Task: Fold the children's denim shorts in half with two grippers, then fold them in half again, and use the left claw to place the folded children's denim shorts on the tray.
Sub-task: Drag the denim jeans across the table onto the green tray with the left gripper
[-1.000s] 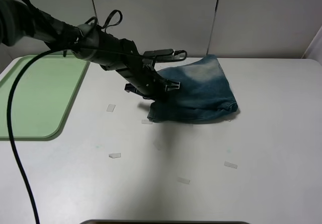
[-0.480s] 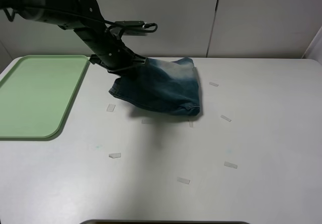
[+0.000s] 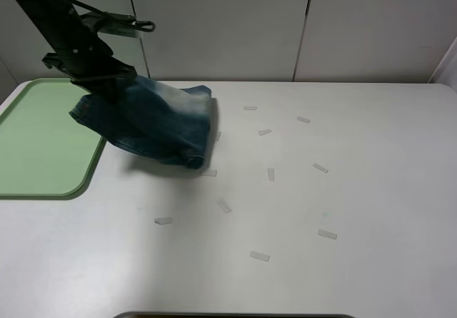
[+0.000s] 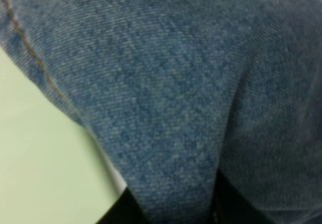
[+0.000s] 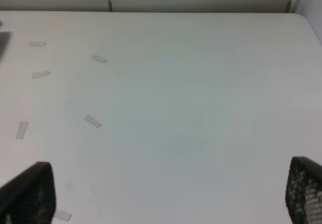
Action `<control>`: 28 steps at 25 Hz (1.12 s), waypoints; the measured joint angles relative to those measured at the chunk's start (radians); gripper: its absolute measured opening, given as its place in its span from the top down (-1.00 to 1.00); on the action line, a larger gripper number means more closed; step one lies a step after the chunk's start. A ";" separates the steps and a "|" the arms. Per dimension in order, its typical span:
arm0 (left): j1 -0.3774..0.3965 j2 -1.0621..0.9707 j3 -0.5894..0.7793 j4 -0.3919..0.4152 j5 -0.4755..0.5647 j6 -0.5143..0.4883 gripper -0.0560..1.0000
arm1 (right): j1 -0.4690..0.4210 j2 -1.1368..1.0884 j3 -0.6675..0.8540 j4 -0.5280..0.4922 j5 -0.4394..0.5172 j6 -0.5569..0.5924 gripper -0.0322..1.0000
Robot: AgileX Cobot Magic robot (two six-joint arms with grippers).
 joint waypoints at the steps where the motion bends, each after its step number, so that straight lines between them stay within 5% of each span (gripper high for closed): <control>1: 0.021 -0.003 0.000 0.012 0.014 0.000 0.60 | 0.000 0.000 0.000 0.000 0.000 0.000 -0.41; 20: 0.384 -0.013 0.000 0.230 0.051 0.037 0.60 | 0.000 0.000 0.000 0.000 0.000 0.000 -0.41; 28: 0.442 0.005 0.000 0.247 -0.024 0.037 0.60 | 0.000 0.000 0.000 0.000 0.000 0.000 -0.41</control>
